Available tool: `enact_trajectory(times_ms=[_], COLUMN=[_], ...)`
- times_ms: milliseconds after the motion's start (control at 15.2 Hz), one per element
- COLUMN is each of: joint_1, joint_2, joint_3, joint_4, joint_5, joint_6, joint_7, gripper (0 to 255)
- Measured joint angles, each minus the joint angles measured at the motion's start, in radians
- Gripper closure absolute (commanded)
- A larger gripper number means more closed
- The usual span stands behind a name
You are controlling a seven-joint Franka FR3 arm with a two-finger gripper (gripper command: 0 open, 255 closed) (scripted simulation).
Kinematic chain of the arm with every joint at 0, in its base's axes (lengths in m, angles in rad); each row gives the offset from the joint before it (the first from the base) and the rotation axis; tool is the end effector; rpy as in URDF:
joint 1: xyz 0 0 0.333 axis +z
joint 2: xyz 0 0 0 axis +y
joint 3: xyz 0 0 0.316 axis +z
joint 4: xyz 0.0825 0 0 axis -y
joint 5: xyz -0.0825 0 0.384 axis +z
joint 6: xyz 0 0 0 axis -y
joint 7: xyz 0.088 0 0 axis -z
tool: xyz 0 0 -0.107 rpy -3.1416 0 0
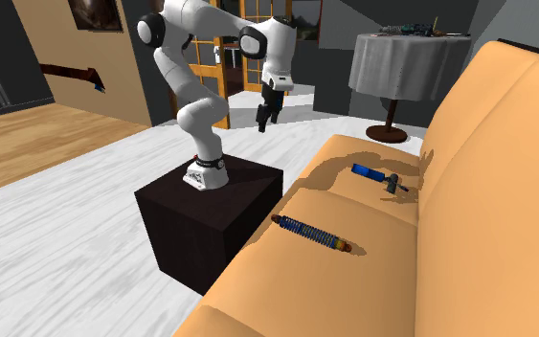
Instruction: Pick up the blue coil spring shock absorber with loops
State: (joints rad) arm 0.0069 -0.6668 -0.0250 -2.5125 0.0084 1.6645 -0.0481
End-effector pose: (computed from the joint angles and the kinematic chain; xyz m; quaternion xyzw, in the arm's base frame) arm 0.3286 -0.0057 0.4863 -0.9957 -0.0175 0.0902 0.0146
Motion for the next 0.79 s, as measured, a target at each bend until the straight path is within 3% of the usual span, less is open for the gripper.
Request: enact_trajectory(times_ms=[792], joint_1=[-0.015], joint_2=[0.359], joint_3=[-0.009], joint_4=[-0.084], joint_5=[-0.052], joint_6=[0.491], joint_7=[-0.019], gripper=[0])
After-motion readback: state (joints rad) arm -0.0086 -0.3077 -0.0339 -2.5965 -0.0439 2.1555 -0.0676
